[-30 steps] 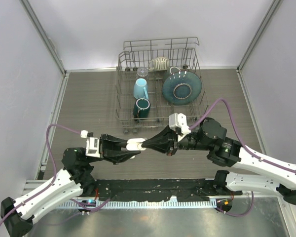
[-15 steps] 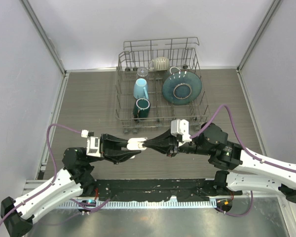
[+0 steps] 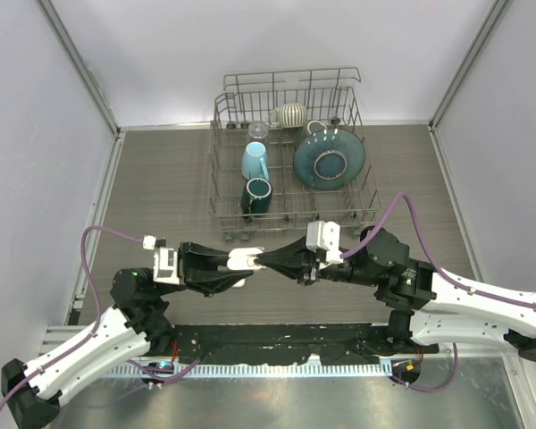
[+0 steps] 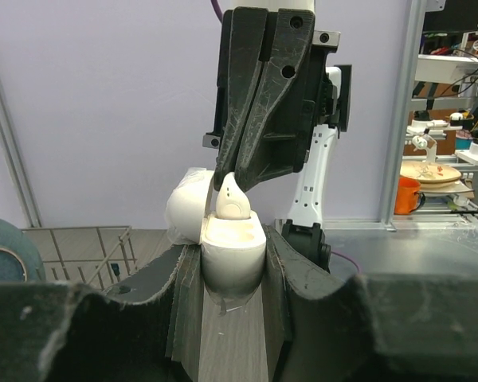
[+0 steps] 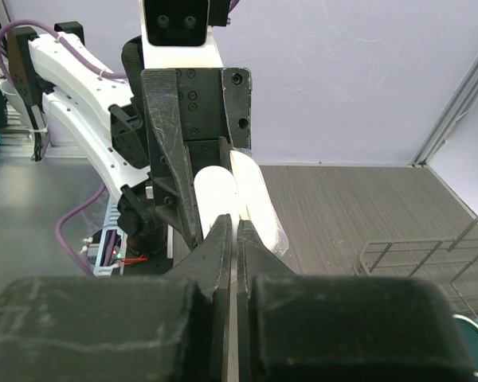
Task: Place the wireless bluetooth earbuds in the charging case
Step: Place the earbud in the charging case, then pick up the earbud from the center of the board.
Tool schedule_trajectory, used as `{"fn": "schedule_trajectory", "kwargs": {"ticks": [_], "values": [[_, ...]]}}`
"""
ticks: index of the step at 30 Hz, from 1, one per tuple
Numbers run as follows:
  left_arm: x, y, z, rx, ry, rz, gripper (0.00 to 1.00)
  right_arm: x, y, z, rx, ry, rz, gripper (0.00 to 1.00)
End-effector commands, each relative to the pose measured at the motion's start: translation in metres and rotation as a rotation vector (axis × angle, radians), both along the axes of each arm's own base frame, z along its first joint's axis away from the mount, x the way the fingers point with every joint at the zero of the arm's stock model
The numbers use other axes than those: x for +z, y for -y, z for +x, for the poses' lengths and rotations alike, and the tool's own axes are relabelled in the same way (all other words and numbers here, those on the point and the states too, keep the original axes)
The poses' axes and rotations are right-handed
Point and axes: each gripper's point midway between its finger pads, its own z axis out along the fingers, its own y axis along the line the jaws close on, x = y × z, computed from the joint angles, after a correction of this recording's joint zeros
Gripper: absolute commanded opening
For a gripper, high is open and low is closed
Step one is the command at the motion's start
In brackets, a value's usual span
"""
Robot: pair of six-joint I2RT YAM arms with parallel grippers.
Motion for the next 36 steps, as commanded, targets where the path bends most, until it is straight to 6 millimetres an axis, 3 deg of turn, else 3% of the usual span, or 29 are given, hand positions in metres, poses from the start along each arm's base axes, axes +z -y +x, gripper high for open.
{"fn": "schedule_trajectory", "kwargs": {"ticks": [1, 12, 17, 25, 30, 33, 36], "values": [[0.04, -0.019, -0.008, 0.042, 0.108, -0.141, 0.0, -0.018, -0.007, 0.002, -0.037, 0.016, -0.063, 0.04], [0.042, -0.031, 0.006, 0.148, 0.084, -0.197, 0.0, -0.029, -0.005, -0.002, -0.058, 0.026, -0.115, 0.23], [0.038, -0.029, 0.006, 0.141, 0.077, -0.18, 0.0, -0.011, 0.003, -0.003, -0.069, 0.02, -0.035, 0.39], [0.034, -0.026, 0.015, 0.199, 0.098, -0.123, 0.0, 0.022, 0.027, 0.004, -0.14, -0.054, 0.134, 0.45], [0.039, -0.028, 0.028, 0.284, 0.117, -0.086, 0.0, 0.026, 0.053, 0.029, -0.31, -0.296, 0.235, 0.48], [0.046, -0.028, 0.033, 0.314, 0.138, -0.065, 0.0, 0.011, 0.079, 0.049, -0.461, -0.527, 0.299, 0.48], [0.055, -0.03, 0.035, 0.331, 0.145, -0.075, 0.0, -0.026, 0.095, 0.059, -0.586, -0.677, 0.268, 0.49]]}}
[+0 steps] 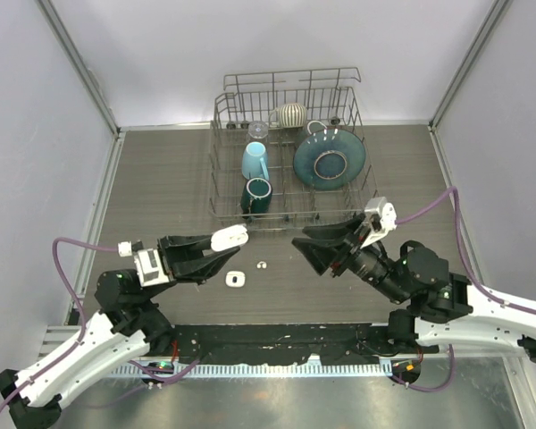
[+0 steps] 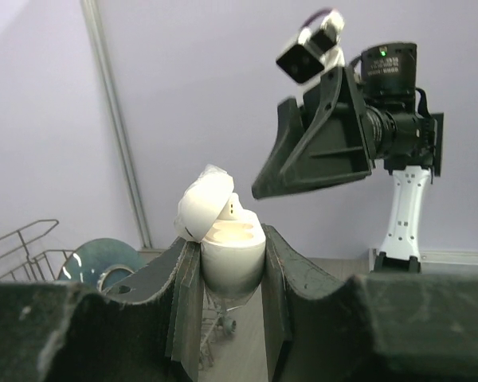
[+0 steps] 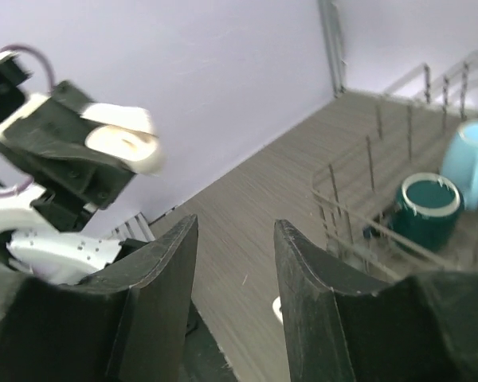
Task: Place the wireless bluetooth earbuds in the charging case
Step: Pick up the earbud from the center of the board.
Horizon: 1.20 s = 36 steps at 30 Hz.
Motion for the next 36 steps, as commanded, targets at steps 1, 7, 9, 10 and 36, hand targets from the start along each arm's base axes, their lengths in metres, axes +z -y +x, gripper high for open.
{"fn": "schedule_trajectory", "kwargs": {"ticks": [1, 7, 9, 10, 36], "values": [[0.025, -0.007, 0.007, 0.075, 0.053, -0.022, 0.0, -0.051, 0.036, 0.026, -0.244, -0.338, 0.032, 0.5], [0.04, -0.003, 0.014, 0.104, 0.082, -0.002, 0.0, -0.102, 0.051, 0.033, -0.372, -0.502, -0.027, 0.5], [0.043, 0.004, 0.014, 0.078, 0.073, 0.01, 0.0, -0.112, 0.048, 0.032, -0.375, -0.52, -0.047, 0.51], [0.042, 0.007, 0.013, 0.058, 0.071, 0.025, 0.0, -0.116, 0.048, 0.032, -0.383, -0.529, -0.052, 0.51], [0.003, -0.039, -0.006, 0.107, -0.022, -0.089, 0.0, -0.194, -0.034, 0.05, -0.32, -0.56, -0.323, 0.56]]}}
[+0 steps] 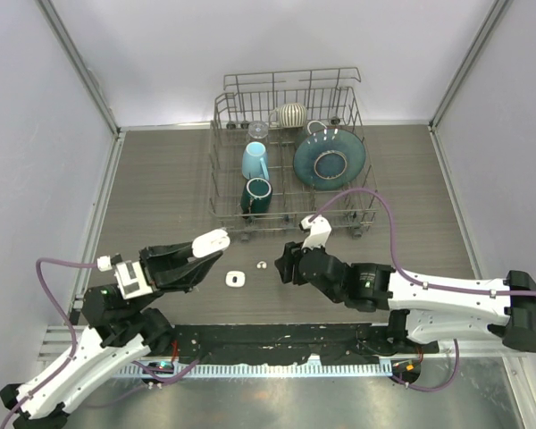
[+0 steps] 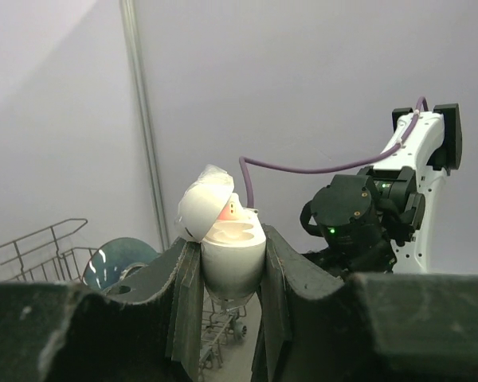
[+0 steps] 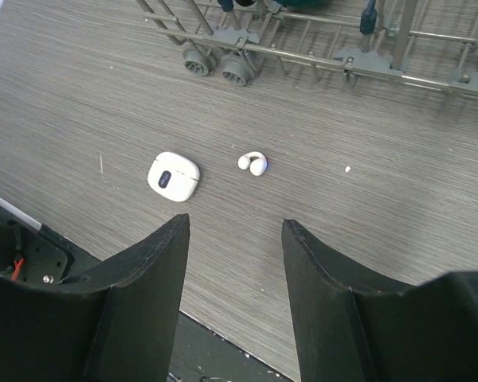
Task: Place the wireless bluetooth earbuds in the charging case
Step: Pick up the earbud from the center of the board.
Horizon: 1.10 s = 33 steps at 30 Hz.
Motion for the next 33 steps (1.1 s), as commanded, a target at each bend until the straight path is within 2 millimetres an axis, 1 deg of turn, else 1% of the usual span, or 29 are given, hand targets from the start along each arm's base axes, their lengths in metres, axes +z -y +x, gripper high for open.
{"fn": "schedule_trajectory", "kwargs": {"ticks": [1, 2, 4, 5, 7, 8, 11, 12, 13, 15, 16, 17, 18, 19, 20, 22, 24, 28, 29, 32, 33], "values": [[-0.005, -0.012, 0.0, 0.044, -0.004, -0.021, 0.0, 0.026, -0.024, 0.008, 0.032, 0.006, 0.134, 0.56], [-0.01, -0.012, 0.001, 0.05, -0.011, -0.004, 0.0, 0.023, -0.027, 0.006, 0.051, -0.01, 0.143, 0.55], [-0.009, -0.016, -0.001, 0.056, -0.006, -0.012, 0.0, 0.017, -0.032, 0.003, 0.074, -0.019, 0.156, 0.55], [-0.011, -0.015, -0.003, 0.045, -0.011, -0.005, 0.0, 0.015, -0.035, -0.001, 0.1, -0.032, 0.163, 0.55], [-0.012, -0.016, -0.006, 0.033, -0.015, -0.006, 0.0, 0.006, -0.037, -0.003, 0.113, -0.042, 0.162, 0.54], [-0.014, -0.015, -0.006, 0.026, -0.027, 0.002, 0.0, 0.003, -0.039, -0.007, 0.141, -0.051, 0.163, 0.51], [-0.015, -0.018, -0.004, 0.038, -0.051, -0.011, 0.0, -0.009, -0.046, -0.01, 0.184, -0.071, 0.126, 0.49], [-0.015, -0.018, -0.002, 0.046, -0.059, -0.014, 0.0, -0.015, -0.048, -0.013, 0.192, -0.097, 0.121, 0.49], [-0.015, -0.019, -0.001, 0.051, -0.062, -0.016, 0.0, -0.026, -0.049, -0.012, 0.19, -0.116, 0.092, 0.49], [-0.017, -0.021, 0.002, 0.069, -0.07, -0.01, 0.0, -0.034, -0.052, -0.012, 0.2, -0.127, 0.07, 0.49], [-0.019, -0.02, 0.002, 0.075, -0.069, 0.0, 0.0, -0.045, -0.053, -0.01, 0.198, -0.14, 0.044, 0.49], [-0.02, -0.02, 0.004, 0.083, -0.068, 0.007, 0.0, -0.048, -0.052, -0.004, 0.186, -0.148, 0.042, 0.49], [-0.021, -0.02, 0.005, 0.089, -0.073, 0.011, 0.0, -0.052, -0.053, -0.002, 0.194, -0.17, 0.044, 0.49], [-0.022, -0.02, 0.006, 0.093, -0.074, 0.013, 0.0, -0.059, -0.053, 0.001, 0.189, -0.183, 0.032, 0.49], [-0.023, -0.02, 0.007, 0.095, -0.076, 0.014, 0.0, -0.058, -0.051, 0.014, 0.159, -0.178, 0.058, 0.49], [-0.024, -0.019, 0.007, 0.094, -0.079, 0.016, 0.0, -0.061, -0.052, 0.019, 0.167, -0.196, 0.08, 0.48], [-0.023, -0.019, 0.006, 0.089, -0.083, 0.018, 0.0, -0.063, -0.051, 0.033, 0.153, -0.195, 0.117, 0.46], [-0.027, -0.019, 0.008, 0.093, -0.101, 0.026, 0.0, -0.069, -0.06, 0.04, 0.193, -0.206, 0.109, 0.45], [-0.028, -0.019, 0.009, 0.095, -0.106, 0.029, 0.0, -0.074, -0.064, 0.044, 0.199, -0.212, 0.094, 0.45], [-0.03, -0.02, 0.01, 0.104, -0.112, 0.026, 0.0, -0.079, -0.07, 0.049, 0.207, -0.217, 0.074, 0.43], [-0.029, -0.021, 0.01, 0.105, -0.11, 0.024, 0.0, -0.084, -0.071, 0.05, 0.206, -0.226, 0.061, 0.43]]}}
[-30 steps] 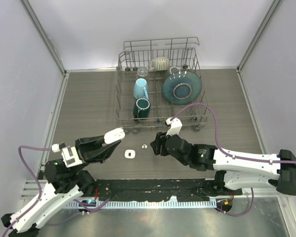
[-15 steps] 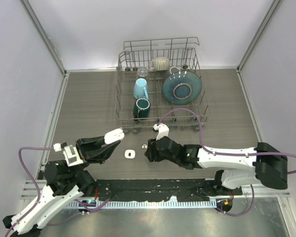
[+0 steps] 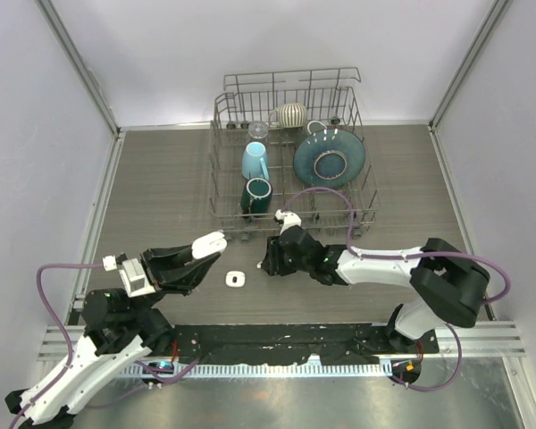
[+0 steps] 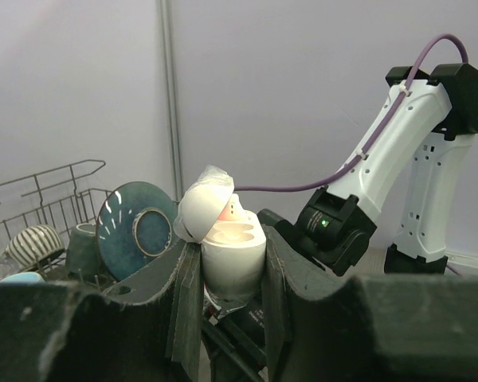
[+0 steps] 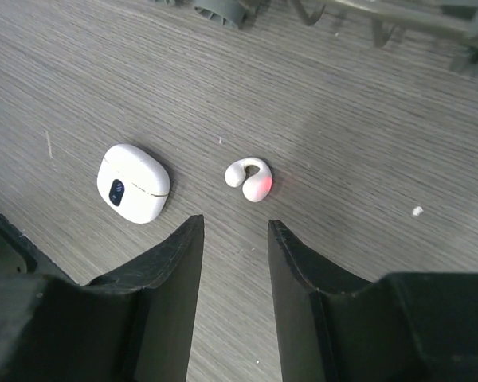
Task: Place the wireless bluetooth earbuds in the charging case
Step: Pick up the earbud from the center of the board.
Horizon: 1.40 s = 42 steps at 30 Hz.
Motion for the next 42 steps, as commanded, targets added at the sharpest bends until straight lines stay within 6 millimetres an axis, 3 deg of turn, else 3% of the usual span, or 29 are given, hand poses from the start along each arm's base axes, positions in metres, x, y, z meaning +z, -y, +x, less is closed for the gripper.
{"fn": "schedule_trajectory", "kwargs": {"ticks": [1, 10, 21, 24, 31, 42], "values": [[0.005, -0.006, 0.001, 0.028, 0.01, -0.023, 0.0, 0.015, -0.026, 0.012, 0.053, 0.045, 0.048, 0.42], [0.003, -0.006, 0.003, 0.031, 0.001, -0.017, 0.0, 0.014, -0.02, 0.027, -0.012, 0.09, 0.012, 0.41], [0.002, -0.007, 0.003, 0.033, -0.005, -0.018, 0.0, 0.008, -0.008, 0.034, -0.164, 0.112, 0.082, 0.25], [0.001, -0.006, 0.001, 0.025, -0.006, -0.018, 0.0, 0.011, -0.006, 0.035, -0.202, 0.146, 0.082, 0.25], [0.003, -0.006, 0.0, 0.016, -0.008, -0.021, 0.0, 0.014, -0.003, 0.031, -0.264, 0.243, 0.106, 0.38], [0.005, -0.004, -0.002, -0.003, -0.009, -0.025, 0.0, 0.007, -0.003, 0.034, -0.303, 0.257, 0.118, 0.39]]}}
